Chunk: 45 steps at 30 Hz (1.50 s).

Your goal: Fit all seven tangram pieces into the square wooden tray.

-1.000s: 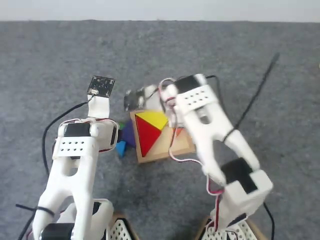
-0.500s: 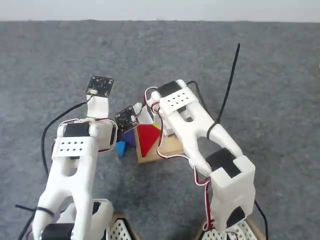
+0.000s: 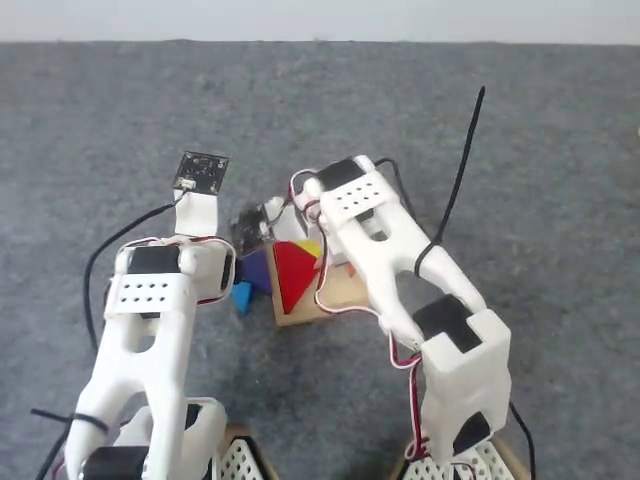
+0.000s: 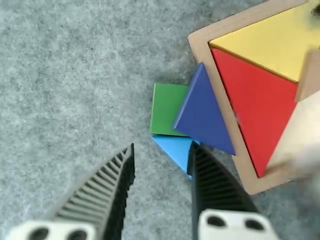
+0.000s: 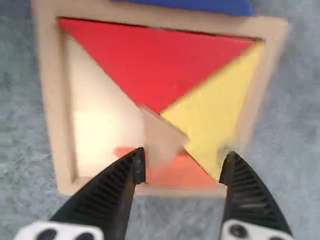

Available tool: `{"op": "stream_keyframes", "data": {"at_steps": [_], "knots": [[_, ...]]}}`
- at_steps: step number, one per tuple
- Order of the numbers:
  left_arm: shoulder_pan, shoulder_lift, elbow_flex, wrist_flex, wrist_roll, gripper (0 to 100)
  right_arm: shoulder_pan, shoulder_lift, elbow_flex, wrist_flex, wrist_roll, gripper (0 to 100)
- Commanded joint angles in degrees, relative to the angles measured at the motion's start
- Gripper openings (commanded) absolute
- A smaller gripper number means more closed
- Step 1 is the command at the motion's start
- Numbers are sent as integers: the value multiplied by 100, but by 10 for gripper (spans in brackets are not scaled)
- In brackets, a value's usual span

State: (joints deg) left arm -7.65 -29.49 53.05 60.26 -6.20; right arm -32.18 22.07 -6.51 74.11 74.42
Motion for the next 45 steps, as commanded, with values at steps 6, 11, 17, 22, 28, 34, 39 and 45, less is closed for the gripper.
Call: {"op": "stream_keyframes", "data": {"at_steps": [6,11,17,22,28,34,39,45], "knots": [[18,-35,-57,-97,-44,166,875,-110,-457,-40,-3068,242],[18,-35,-66,-97,-44,166,875,-92,-607,-31,-6400,241],[18,-35,-57,-97,-44,166,92,-66,-589,127,-9125,241],[18,-35,-66,-97,-44,166,-321,-48,-589,145,-9574,241],[0,-35,-66,-97,-44,166,-426,233,-598,101,-10215,241],[18,-35,-57,-97,-44,166,-409,602,-615,110,-10180,241],[18,-35,-57,-97,-44,166,-426,567,-809,127,-9354,241],[18,-35,-57,-97,-44,166,-435,620,-949,110,-8571,241]]}}
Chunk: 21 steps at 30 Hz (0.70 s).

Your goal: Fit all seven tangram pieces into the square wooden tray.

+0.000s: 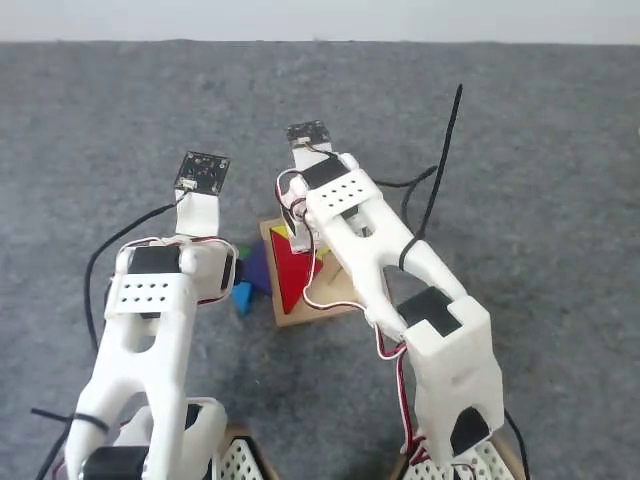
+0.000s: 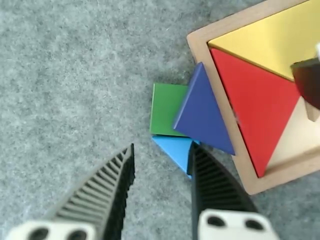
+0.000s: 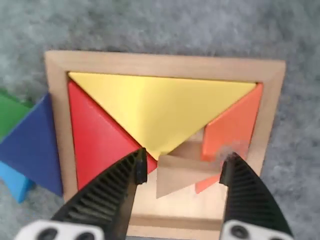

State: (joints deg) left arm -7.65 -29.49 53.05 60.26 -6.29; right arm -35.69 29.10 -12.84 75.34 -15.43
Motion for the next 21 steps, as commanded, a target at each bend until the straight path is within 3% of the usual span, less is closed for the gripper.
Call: {"op": "stream_keyframes", "data": {"at_steps": [1,7,10,21], "knots": [[18,-35,-57,-97,-35,166,-84,-84,-316,-40,492,241],[18,-35,-57,-97,-35,166,-101,-145,-211,66,492,241],[18,-35,-66,-97,-35,166,-251,-365,-53,251,53,241],[0,-35,-75,-97,-35,166,-391,-1473,1811,-989,-149,241]]}}
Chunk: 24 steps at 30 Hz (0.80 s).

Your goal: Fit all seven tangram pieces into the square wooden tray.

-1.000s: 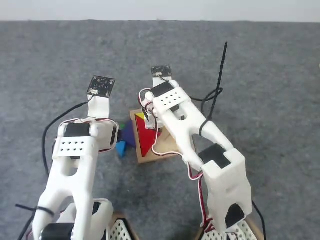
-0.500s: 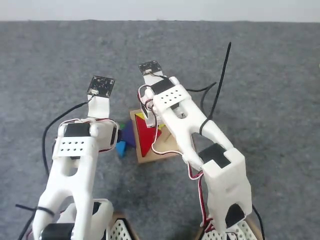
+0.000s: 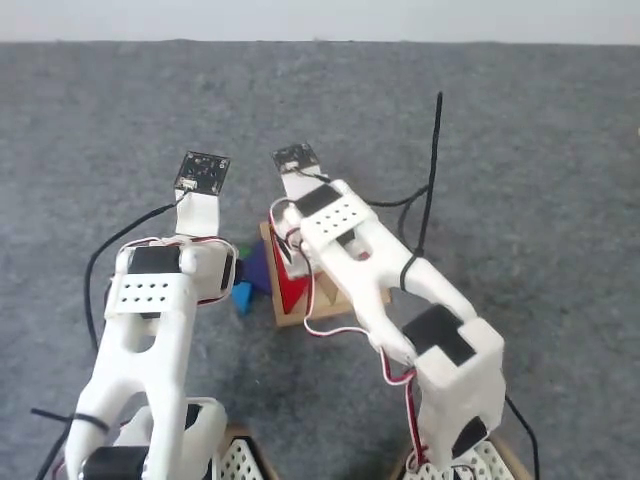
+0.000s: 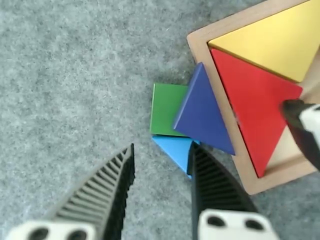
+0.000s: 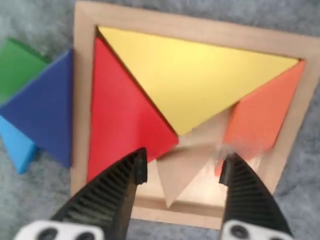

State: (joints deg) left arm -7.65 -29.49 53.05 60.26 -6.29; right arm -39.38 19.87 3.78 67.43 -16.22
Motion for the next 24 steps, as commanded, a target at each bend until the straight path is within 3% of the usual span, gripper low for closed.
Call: {"op": "stream_keyframes", "data": {"at_steps": [1,9,24], "knots": [[0,-35,-75,-97,-35,166,-22,-602,220,-180,-70,241],[18,-35,-66,-97,-35,166,-400,-1473,1310,-664,-88,241],[18,-35,-48,-97,-35,166,268,-1218,1697,-778,35,241]]}}
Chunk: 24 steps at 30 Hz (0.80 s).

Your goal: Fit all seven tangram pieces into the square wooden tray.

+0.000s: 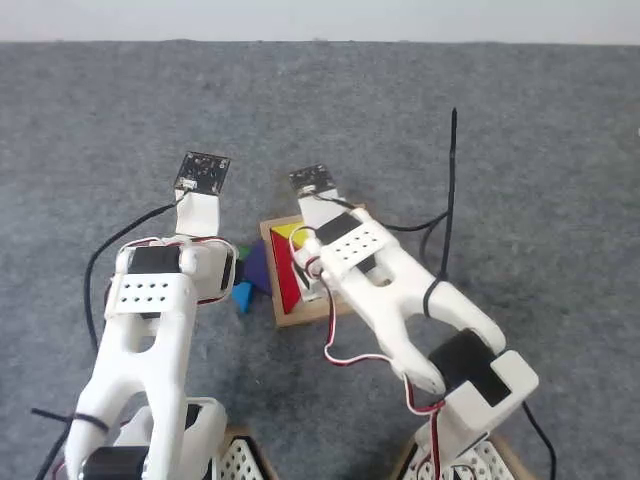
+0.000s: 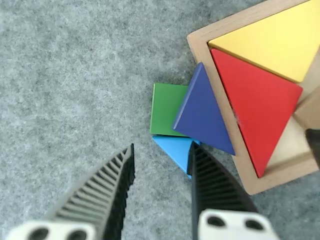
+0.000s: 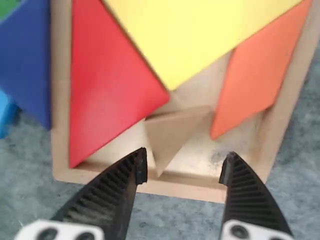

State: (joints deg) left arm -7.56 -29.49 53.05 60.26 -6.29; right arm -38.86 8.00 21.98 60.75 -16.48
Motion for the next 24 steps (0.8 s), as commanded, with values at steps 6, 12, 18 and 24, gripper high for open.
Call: {"op": "stream_keyframes", "data": {"at_steps": [6,12,18,24], "knots": [[9,-35,-48,-97,-35,166,549,57,-299,-101,202,241],[-26,-35,-57,-88,-35,166,549,673,-677,-66,343,241],[-26,-35,-57,-88,-35,166,778,963,-1152,154,352,241],[-9,-35,-57,-88,-35,166,1253,980,-1451,251,457,241]]}}
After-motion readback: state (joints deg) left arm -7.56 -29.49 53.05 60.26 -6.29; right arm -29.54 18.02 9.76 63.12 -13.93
